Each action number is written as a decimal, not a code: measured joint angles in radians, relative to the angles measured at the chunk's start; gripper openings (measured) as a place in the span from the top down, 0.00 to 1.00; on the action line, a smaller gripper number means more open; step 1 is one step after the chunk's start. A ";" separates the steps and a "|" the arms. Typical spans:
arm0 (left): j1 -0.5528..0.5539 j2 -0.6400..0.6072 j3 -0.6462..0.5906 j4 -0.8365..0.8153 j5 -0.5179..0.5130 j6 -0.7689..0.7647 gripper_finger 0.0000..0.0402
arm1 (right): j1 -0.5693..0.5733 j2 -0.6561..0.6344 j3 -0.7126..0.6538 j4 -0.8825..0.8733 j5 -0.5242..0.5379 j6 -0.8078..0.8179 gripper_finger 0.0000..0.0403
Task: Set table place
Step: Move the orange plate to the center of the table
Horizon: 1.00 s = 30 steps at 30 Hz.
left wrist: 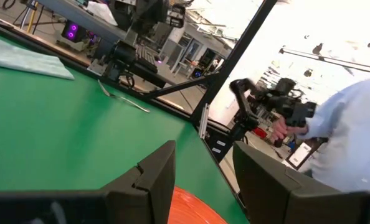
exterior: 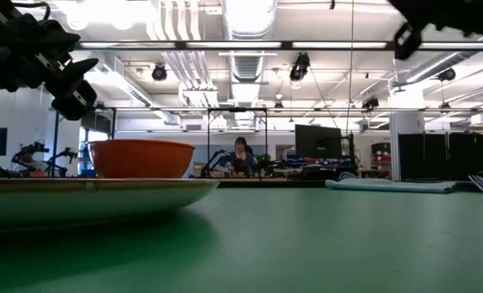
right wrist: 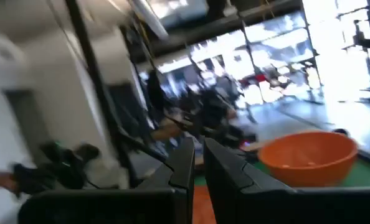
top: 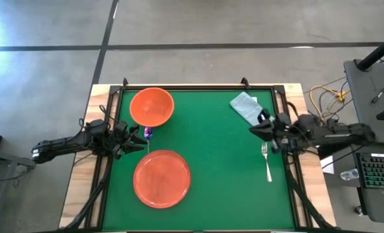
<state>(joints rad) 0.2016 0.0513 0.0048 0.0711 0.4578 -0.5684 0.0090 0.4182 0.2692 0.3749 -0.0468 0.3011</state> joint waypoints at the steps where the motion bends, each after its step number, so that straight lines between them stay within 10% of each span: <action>1: 0.000 -0.001 0.000 0.002 -0.010 0.005 0.64 | 0.000 0.068 0.049 -0.011 0.002 -0.027 0.93; 13: 0.000 0.007 0.000 0.399 -0.399 -0.383 0.64 | -0.086 0.615 0.584 -0.543 0.217 0.206 0.93; 30: 0.000 0.008 0.019 0.422 -0.702 -0.364 0.64 | -0.112 0.924 1.052 -0.565 0.192 0.206 0.93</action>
<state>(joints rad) 0.2016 0.0588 0.0239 0.4927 -0.2438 -0.9326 -0.1028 1.3418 1.3215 -0.1902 0.1453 0.5076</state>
